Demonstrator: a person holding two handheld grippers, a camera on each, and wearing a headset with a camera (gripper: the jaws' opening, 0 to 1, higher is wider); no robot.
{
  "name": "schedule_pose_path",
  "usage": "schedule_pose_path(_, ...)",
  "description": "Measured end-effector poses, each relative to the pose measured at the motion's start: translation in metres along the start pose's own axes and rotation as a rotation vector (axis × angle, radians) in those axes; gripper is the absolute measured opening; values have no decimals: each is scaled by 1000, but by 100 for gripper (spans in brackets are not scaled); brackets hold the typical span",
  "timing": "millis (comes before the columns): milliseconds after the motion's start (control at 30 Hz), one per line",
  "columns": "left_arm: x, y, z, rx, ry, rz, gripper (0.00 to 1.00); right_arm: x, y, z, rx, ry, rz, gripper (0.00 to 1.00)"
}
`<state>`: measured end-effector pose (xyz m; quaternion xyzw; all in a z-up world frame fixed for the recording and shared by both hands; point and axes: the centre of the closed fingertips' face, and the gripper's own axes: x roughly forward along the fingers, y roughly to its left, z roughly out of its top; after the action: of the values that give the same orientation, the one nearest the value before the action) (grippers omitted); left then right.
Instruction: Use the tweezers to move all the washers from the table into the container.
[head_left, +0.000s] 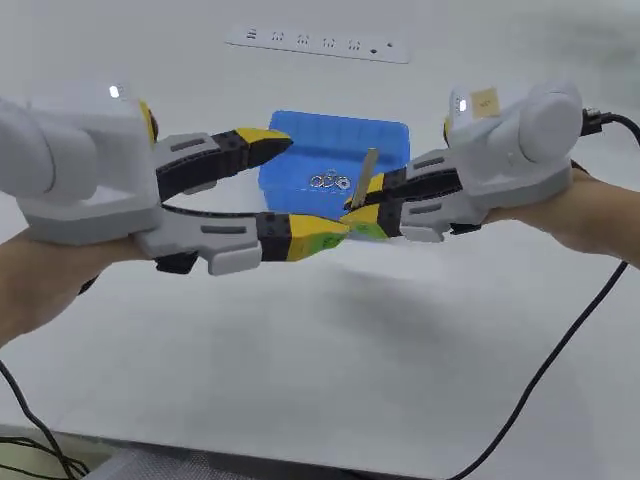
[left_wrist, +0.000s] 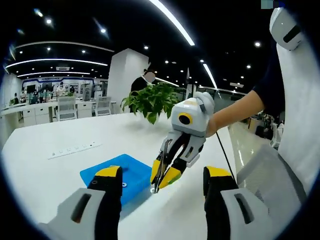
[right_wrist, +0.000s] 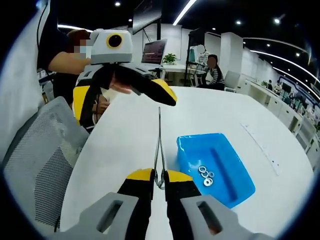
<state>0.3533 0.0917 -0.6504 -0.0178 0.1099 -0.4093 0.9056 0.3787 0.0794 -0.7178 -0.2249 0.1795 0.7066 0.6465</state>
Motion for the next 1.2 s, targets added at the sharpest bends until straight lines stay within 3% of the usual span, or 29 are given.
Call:
schedule_pose_path(167, -14, 4, 3, -103, -59, 52, 84, -7, -4, 11, -8, -13, -13, 9)
schedule_pose_path(300, -22, 6, 2, -92, -60, 77, 91, -12, -10, 20, -17, -25, -22, 9)
schedule_pose_path(333, -24, 7, 1, -74, -47, 91, 93, -13, -12, 23, -15, -34, -19, 9)
schedule_pose_path(367, -27, 8, -1, -16, -16, 106, 95, -14, -14, 28, -18, -48, -24, 9)
schedule_pose_path(400, -28, 8, -1, -4, -12, 110, 96, -15, -16, 30, -18, -51, -28, 9)
schedule_pose_path(567, -32, 7, -1, -25, -22, 116, 99, -17, -31, 38, -18, -69, -56, 9)
schedule_pose_path(733, -32, 10, -11, -41, -6, 127, 100, -13, -57, 40, -8, -77, -101, 9)
schedule_pose_path(767, -32, 10, -12, -45, -5, 126, 100, -12, -61, 40, -4, -79, -106, 9)
schedule_pose_path(800, -32, 9, -13, -49, -2, 128, 100, -10, -78, 36, 8, -83, -114, 9)
schedule_pose_path(867, -32, 8, -14, -56, -3, 127, 100, -5, -87, 31, 29, -84, -122, 9)
schedule_pose_path(1000, -34, 1, -17, -74, -1, 102, 100, 7, -99, 18, 64, -71, -129, 9)
schedule_pose_path(1100, -36, 2, -23, -62, 24, 109, 100, 18, -109, 2, 102, -56, -127, 9)
schedule_pose_path(1200, -37, 5, -25, -64, 35, 129, 100, 26, -109, -6, 102, -38, -103, 9)
